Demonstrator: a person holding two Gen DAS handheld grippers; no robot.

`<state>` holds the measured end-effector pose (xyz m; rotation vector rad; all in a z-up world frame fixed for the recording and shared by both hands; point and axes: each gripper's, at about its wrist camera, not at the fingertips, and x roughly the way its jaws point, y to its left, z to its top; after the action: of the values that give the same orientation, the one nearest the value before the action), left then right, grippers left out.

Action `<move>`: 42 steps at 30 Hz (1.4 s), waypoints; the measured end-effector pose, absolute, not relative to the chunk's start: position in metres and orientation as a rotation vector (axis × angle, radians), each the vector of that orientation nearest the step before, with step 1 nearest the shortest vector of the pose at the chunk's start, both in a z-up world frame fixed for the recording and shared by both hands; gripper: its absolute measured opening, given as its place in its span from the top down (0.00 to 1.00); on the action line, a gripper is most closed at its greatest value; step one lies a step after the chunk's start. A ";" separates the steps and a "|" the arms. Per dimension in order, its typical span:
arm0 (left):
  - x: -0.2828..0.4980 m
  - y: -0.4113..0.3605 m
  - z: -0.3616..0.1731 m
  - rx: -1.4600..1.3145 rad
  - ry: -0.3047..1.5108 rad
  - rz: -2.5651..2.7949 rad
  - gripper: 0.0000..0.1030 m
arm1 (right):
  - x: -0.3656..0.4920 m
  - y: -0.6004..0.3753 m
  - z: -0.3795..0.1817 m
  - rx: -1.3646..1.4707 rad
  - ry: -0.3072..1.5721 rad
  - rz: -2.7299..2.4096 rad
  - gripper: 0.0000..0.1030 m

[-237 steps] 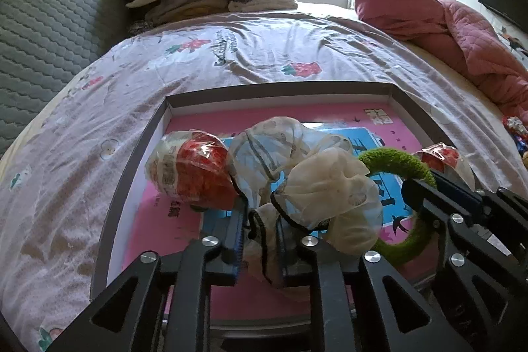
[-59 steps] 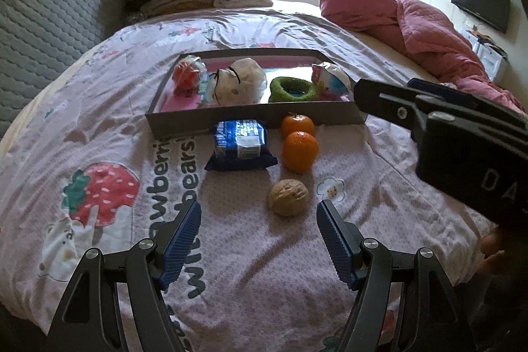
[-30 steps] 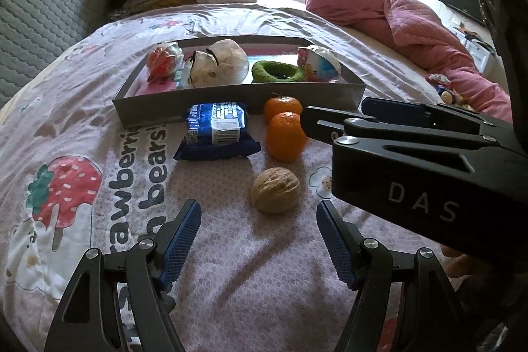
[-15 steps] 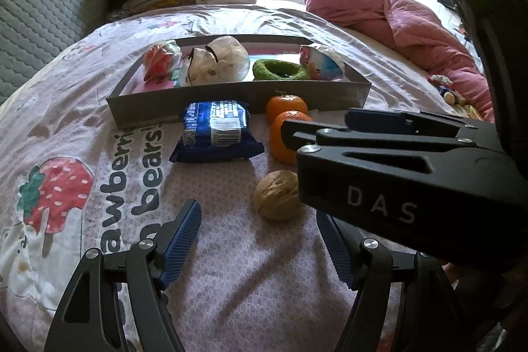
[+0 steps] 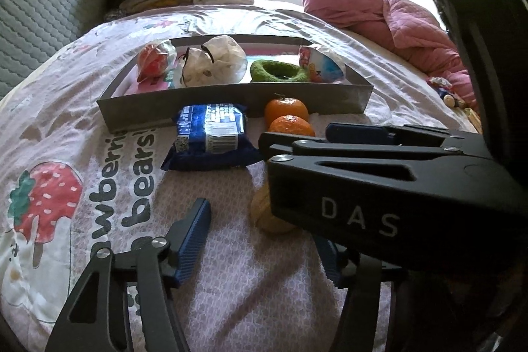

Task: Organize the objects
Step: 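Move left tool toward the walnut while right tool approaches the nearer orange, then grasp the walnut with left tool while right tool grasps the orange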

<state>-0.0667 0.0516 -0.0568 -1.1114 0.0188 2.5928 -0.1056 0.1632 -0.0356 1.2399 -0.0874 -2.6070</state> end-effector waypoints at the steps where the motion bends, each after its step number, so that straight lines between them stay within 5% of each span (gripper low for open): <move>1: -0.067 0.051 -0.057 -1.110 0.017 2.591 0.44 | -0.106 0.163 -0.036 1.239 -0.083 -2.608 0.43; 15: -0.077 0.058 -0.060 -1.117 0.029 2.572 0.67 | -0.110 0.162 -0.040 1.223 -0.118 -2.545 0.62; 42: -0.064 0.051 -0.045 -1.087 0.045 2.626 0.67 | -0.090 0.186 -0.029 1.190 -0.165 -2.607 0.62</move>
<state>-0.0645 0.0506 -0.0447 -1.0871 0.0449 2.6256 -0.0900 0.1861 -0.0286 1.1901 -0.1651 -2.6070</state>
